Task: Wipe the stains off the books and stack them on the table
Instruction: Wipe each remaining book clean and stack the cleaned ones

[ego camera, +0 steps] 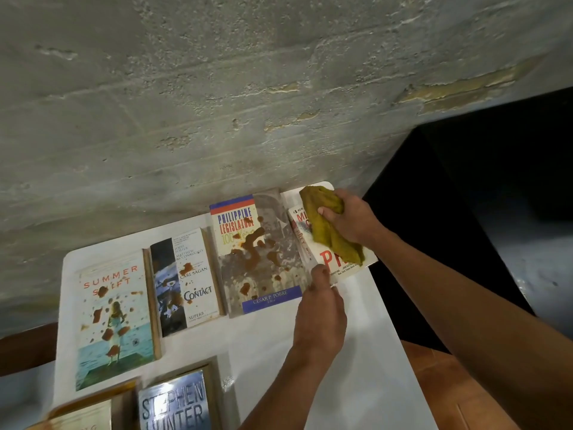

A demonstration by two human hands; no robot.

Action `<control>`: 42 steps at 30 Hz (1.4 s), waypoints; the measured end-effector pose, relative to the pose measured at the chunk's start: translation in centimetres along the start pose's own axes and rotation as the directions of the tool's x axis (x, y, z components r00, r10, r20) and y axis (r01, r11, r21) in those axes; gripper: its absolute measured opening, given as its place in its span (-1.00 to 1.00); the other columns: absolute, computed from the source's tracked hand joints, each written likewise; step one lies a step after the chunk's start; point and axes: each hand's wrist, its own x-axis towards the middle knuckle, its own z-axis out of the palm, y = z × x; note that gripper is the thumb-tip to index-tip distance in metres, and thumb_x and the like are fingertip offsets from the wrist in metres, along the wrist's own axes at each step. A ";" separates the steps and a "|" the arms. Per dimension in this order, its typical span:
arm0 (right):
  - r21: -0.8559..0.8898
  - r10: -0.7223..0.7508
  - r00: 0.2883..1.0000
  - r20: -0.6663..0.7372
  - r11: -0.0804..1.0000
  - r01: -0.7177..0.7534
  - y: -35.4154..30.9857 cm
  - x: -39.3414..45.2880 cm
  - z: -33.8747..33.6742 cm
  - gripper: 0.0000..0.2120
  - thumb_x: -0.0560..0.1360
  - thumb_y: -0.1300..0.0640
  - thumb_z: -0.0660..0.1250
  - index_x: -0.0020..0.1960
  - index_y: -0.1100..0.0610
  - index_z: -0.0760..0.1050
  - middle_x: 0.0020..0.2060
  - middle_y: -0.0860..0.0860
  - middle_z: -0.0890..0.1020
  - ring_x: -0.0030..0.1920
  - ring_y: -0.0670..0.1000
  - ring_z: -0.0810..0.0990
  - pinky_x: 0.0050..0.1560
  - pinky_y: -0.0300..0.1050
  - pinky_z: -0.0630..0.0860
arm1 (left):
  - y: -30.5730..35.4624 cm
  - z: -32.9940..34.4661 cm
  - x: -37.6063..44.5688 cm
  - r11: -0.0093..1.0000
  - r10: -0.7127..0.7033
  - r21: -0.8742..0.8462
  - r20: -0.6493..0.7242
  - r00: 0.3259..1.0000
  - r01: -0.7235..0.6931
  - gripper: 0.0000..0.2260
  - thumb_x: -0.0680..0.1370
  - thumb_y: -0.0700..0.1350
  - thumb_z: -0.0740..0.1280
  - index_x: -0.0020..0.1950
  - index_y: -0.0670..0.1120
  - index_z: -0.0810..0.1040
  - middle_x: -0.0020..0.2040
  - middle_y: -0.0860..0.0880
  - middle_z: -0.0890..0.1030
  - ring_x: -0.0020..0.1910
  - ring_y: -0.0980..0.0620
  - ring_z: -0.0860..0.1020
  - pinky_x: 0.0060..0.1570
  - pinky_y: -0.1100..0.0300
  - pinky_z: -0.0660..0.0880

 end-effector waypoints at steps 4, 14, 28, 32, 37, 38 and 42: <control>0.121 0.072 0.996 -0.044 0.990 -0.066 1.0 -0.8 -0.3 -0.44 0.57 -0.13 0.34 0.49 0.01 0.31 0.31 0.02 0.53 0.29 0.11 0.54 0.26 0.06 0.51 | 0.4 0.5 -0.7 0.928 -0.169 -0.336 0.000 0.986 0.159 -0.62 0.66 -0.04 0.30 0.42 0.12 0.26 0.28 0.22 0.44 0.24 0.08 0.56 0.05 0.41 0.54; 0.199 0.103 0.994 -0.048 0.976 -0.092 3.3 -3.0 -0.8 -0.55 0.59 -0.08 0.34 0.42 0.01 0.37 0.24 -0.01 0.55 0.24 0.08 0.55 0.24 0.05 0.52 | 1.5 0.5 0.5 0.651 -0.334 -0.687 0.122 0.935 0.323 -0.70 0.66 0.00 0.28 0.36 0.12 0.29 0.04 0.24 0.38 0.06 0.07 0.50 -0.44 0.43 0.45; 0.478 0.107 0.993 0.057 0.870 -0.121 7.9 -12.6 -2.0 -0.79 0.58 -0.05 0.34 0.19 -0.10 0.43 0.06 -0.03 0.63 -0.05 -0.06 0.71 -0.05 -0.03 0.69 | 1.8 1.3 0.0 0.381 -0.325 -0.779 0.392 0.861 0.498 -0.46 0.33 0.40 0.25 0.20 0.16 0.55 0.00 -0.02 0.73 -0.03 -0.09 0.72 0.08 -0.21 0.62; 0.519 0.032 0.999 -0.013 0.854 -0.021 5.9 -15.3 -2.4 -0.82 0.59 -0.06 0.33 0.17 -0.12 0.45 0.03 -0.10 0.62 -0.03 -0.16 0.67 -0.13 -0.22 0.65 | 2.5 -0.4 -0.9 0.249 -0.134 -0.887 0.366 0.921 0.388 -0.45 0.49 0.37 0.19 0.41 0.18 0.46 0.20 -0.06 0.68 0.15 -0.14 0.66 0.20 -0.23 0.56; 0.276 -0.088 0.992 -0.093 0.955 0.111 2.7 -18.5 -3.1 -0.65 0.55 -0.23 0.27 0.28 -0.14 0.42 0.15 -0.17 0.54 0.07 -0.13 0.60 0.10 -0.17 0.61 | 2.7 -4.5 -3.0 0.152 0.004 -0.936 0.323 0.946 0.318 -0.46 0.51 0.32 0.12 0.41 0.13 0.47 0.25 -0.10 0.65 0.17 -0.16 0.65 0.11 -0.12 0.61; 0.191 -0.117 0.987 -0.112 0.972 0.136 2.1 -19.2 -3.2 -0.62 0.55 -0.24 0.25 0.30 -0.14 0.42 0.24 -0.14 0.47 0.17 -0.13 0.53 0.20 -0.18 0.54 | 2.8 -5.1 -3.4 0.164 0.012 -0.937 0.316 0.949 0.309 -0.45 0.51 0.32 0.12 0.42 0.11 0.47 0.26 -0.10 0.65 0.17 -0.16 0.65 0.08 -0.10 0.62; -0.041 -0.256 0.926 -0.277 0.966 0.255 -0.2 -20.3 -5.1 -0.66 0.56 -0.17 0.28 0.25 -0.03 0.51 0.25 -0.07 0.27 0.23 -0.12 0.23 0.25 -0.23 0.36 | 3.3 -6.8 -6.1 0.210 -0.017 -0.937 0.283 0.959 0.280 -0.52 0.54 0.25 0.19 0.39 0.08 0.51 0.18 -0.14 0.68 0.11 -0.16 0.68 0.00 -0.06 0.64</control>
